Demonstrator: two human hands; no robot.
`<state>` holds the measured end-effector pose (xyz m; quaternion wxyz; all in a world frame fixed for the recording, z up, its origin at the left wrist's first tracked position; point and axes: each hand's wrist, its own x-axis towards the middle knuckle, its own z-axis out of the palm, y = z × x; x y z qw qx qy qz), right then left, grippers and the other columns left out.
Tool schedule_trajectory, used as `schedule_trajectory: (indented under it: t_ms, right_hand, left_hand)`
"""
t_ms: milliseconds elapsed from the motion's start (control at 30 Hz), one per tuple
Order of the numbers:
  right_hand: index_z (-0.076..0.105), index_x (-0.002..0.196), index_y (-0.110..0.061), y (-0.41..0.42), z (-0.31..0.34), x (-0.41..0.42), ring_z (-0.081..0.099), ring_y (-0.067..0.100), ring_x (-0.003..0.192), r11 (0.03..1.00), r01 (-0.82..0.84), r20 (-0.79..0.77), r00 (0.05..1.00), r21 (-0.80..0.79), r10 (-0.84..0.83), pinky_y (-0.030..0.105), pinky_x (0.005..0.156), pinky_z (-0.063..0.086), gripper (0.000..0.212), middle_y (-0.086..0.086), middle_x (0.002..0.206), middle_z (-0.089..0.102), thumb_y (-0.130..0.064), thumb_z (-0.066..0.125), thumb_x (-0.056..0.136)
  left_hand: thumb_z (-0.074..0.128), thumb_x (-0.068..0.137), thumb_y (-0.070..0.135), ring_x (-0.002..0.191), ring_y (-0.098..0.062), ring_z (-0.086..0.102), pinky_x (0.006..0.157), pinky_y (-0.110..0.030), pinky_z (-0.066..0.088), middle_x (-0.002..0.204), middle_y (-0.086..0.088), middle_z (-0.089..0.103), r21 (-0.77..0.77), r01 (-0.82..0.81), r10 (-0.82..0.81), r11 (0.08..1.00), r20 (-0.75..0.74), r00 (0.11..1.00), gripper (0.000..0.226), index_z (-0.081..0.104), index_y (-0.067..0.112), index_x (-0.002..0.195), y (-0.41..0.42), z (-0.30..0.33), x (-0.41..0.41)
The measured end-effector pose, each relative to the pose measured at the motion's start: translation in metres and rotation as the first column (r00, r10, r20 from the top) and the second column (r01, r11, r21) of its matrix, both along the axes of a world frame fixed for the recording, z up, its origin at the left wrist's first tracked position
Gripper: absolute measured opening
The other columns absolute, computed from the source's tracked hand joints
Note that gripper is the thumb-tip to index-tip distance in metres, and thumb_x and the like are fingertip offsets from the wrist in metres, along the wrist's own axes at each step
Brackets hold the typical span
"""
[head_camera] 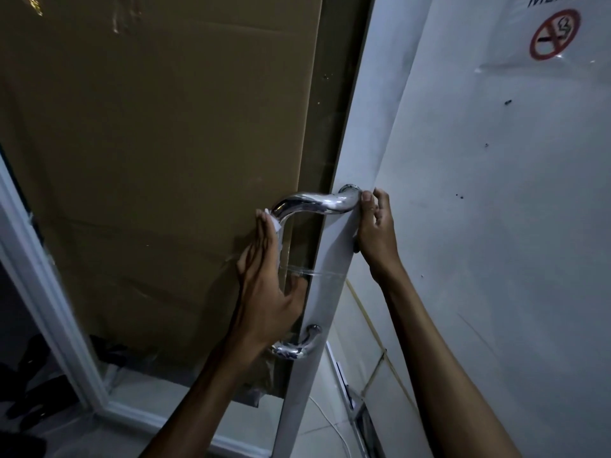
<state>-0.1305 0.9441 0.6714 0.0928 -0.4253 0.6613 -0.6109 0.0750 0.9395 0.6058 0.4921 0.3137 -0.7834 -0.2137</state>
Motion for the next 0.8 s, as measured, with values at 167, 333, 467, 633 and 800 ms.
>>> schedule_trajectory:
  t_ms: [167,333,467,633,800]
  right_hand:
    - [0.039,0.146,-0.028,-0.001,-0.001,-0.003,0.063,0.032,0.119,1.000,-0.008,-0.001,1.000,0.000,0.008,0.058,0.077,0.063,0.104,0.011,0.137,0.057,-0.101,0.031,0.072]
    - [0.039,0.145,-0.030,-0.001,-0.001,-0.003,0.062,0.030,0.120,1.000,-0.001,0.008,1.000,0.009,0.000,0.065,0.085,0.060,0.098,0.009,0.137,0.057,-0.099,0.031,0.076]
    - [0.040,0.145,-0.029,-0.001,0.000,-0.004,0.061,0.033,0.123,1.000,-0.013,0.010,1.000,0.014,0.013,0.063,0.084,0.061,0.092,0.011,0.140,0.056,-0.094,0.033,0.081]
    - [0.040,0.143,-0.032,-0.004,-0.002,-0.008,0.061,0.032,0.121,1.000,-0.011,0.018,1.000,0.018,0.011,0.061,0.078,0.063,0.076,0.009,0.138,0.056,-0.086,0.033,0.089]
    - [0.039,0.142,-0.032,-0.004,-0.002,-0.010,0.063,0.034,0.117,0.999,-0.026,0.008,1.000,0.022,0.025,0.039,0.063,0.059,0.063,0.010,0.134,0.057,-0.075,0.034,0.097]
  left_hand:
    - [0.052,0.086,0.038,0.160,-0.009,0.001,0.129,-0.029,0.001,0.176,0.002,-0.006,-0.023,-0.026,0.028,0.999,0.064,0.998,0.103,-0.010,0.017,0.166,-0.004,-0.027,0.001]
    - [0.055,0.085,0.028,0.162,-0.017,-0.004,0.131,-0.036,0.002,0.175,-0.006,-0.007,-0.092,-0.026,0.031,0.995,0.049,0.998,0.103,-0.007,0.010,0.165,-0.007,-0.011,-0.007]
    - [0.057,0.085,0.021,0.162,-0.017,-0.003,0.130,-0.046,0.011,0.175,-0.006,-0.005,-0.198,-0.078,0.101,0.977,0.110,0.989,0.100,-0.001,0.010,0.166,-0.014,0.004,-0.007]
    - [0.057,0.079,0.021,0.162,-0.020,0.003,0.128,-0.048,0.015,0.175,-0.009,-0.001,-0.187,-0.127,0.152,0.974,0.125,0.980,0.103,0.005,0.008,0.166,-0.007,-0.025,-0.011]
    - [0.054,0.077,0.015,0.162,-0.022,0.005,0.128,-0.051,0.017,0.174,-0.012,0.005,-0.277,-0.134,0.169,0.951,0.109,0.979,0.099,0.011,0.005,0.165,-0.014,0.009,-0.015]
